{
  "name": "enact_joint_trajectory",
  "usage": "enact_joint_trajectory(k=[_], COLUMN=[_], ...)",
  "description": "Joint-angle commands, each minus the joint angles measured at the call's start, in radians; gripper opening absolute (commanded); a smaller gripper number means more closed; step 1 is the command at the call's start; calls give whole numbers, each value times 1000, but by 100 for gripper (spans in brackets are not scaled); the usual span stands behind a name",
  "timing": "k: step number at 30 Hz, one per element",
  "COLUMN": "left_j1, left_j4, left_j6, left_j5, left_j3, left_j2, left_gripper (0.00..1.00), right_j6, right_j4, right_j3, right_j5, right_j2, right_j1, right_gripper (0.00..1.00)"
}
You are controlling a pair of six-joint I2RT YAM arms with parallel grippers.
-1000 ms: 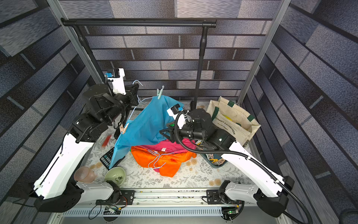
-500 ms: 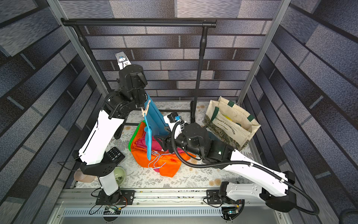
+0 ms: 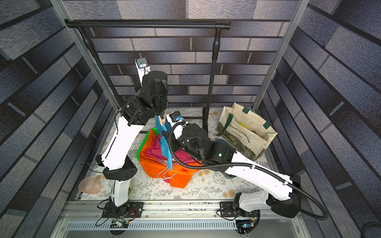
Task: Use clothespins to secure the t-shirt on both sides of the hanger
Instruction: Hang the hanger on the clothesline.
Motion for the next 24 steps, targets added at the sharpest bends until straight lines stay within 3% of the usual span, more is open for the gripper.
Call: enact_joint_trajectory(k=[1,3,6,7,8,10,13,19,24], left_j1=[0,-2,4,4,5,6,15,118,296], left_j4=[-22,-29,-57,-63,-71,-81,-90,-127,-131], left_j6=[-14,-17,24,34,43,52,51,-63,-225], left_j5=[-5,16,178,234,290,383,483,732,1167], left_j3=[25,26,25,24,23,20,19,18,-19], left_j2=[-19,-21,-31,-35,-40,-51,-68,-127,-205], left_gripper=[0,0,0,6,20,60,99,100,100], right_j6=[-8,-4,10,10,12,14,20,65,95], right_j4=[30,39,47,47,49,55,60,22,13], right_j3=[45,46,39,36,34,25,9,-30,-73], right_j5=[69,71,110,116,125,136,161,172,165], right_j2=[14,22,18,15,13,3,-15,-32,-32], right_j1=[6,6,6,6,5,5,-3,-61,-113], right_gripper=[22,0,0,0,0,0,0,0,0])
